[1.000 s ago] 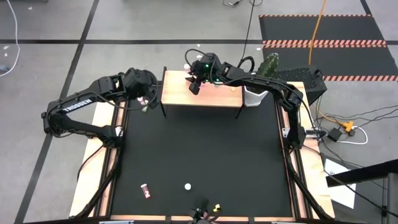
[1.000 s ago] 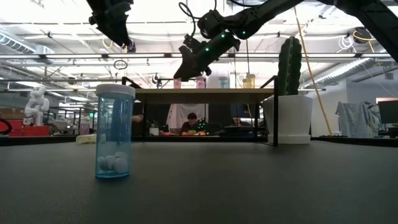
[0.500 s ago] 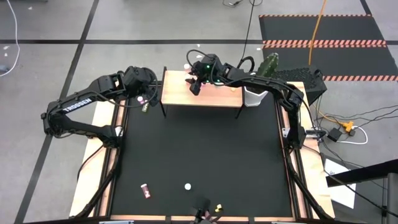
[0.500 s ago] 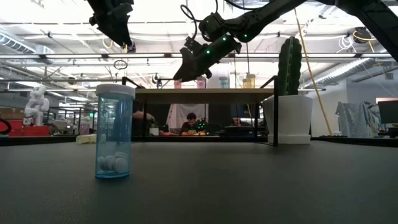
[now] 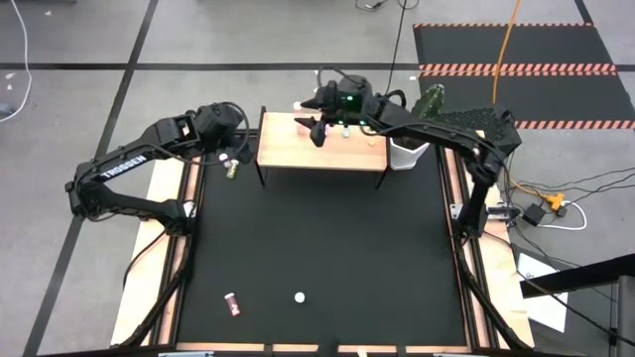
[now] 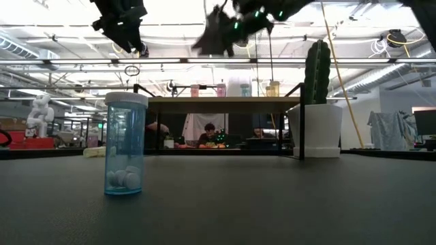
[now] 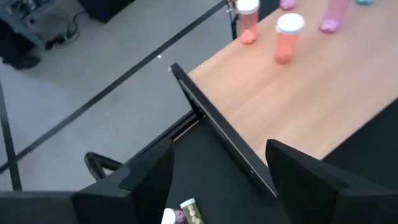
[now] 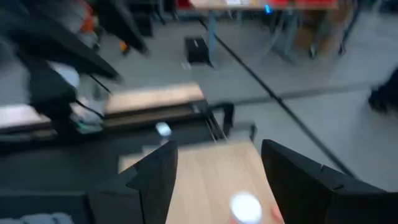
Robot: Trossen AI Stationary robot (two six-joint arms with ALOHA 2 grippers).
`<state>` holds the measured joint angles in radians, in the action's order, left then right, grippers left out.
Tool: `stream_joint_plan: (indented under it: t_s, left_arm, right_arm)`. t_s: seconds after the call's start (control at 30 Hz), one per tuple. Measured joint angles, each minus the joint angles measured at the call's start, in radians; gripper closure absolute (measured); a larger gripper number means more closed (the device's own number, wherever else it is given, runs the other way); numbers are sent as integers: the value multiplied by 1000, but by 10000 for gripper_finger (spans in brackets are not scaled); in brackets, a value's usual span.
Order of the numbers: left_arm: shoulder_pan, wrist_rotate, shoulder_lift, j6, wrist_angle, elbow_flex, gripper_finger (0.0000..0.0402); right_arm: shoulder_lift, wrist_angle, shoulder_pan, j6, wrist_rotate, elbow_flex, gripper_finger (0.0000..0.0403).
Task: Pick and place medicine bottles onto shelf by color
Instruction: Adjust the yellow pill bottles on the shelf
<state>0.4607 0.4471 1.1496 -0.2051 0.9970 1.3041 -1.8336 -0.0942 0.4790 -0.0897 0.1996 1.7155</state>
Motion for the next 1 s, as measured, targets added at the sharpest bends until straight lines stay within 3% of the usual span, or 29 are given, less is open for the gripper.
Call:
stream_joint_plan:
  t_s: [0.2,0.3,0.57,0.7,0.8,1.0]
  left_arm:
    - [33,-1,-2,-183,92,-11,146]
    - [32,-18,-20,-263,104,-85,146]
    - [-42,-197,-127,-464,-125,-406,146]
    - [-109,-215,-137,-535,-217,-439,146]
    - [-132,-209,-137,-522,-296,-435,146]
    - [-125,-203,-137,-497,-432,-434,146]
  right_arm:
    - [154,-106,-55,-33,12,2,174]
    - [234,-154,-63,-30,11,2,174]
    - [417,-512,-2,-85,-127,-94,184]
    - [500,-496,68,-82,-139,-215,191]
    - [492,-487,165,-77,-150,-237,193]
    - [342,-631,294,-116,-14,-149,193]
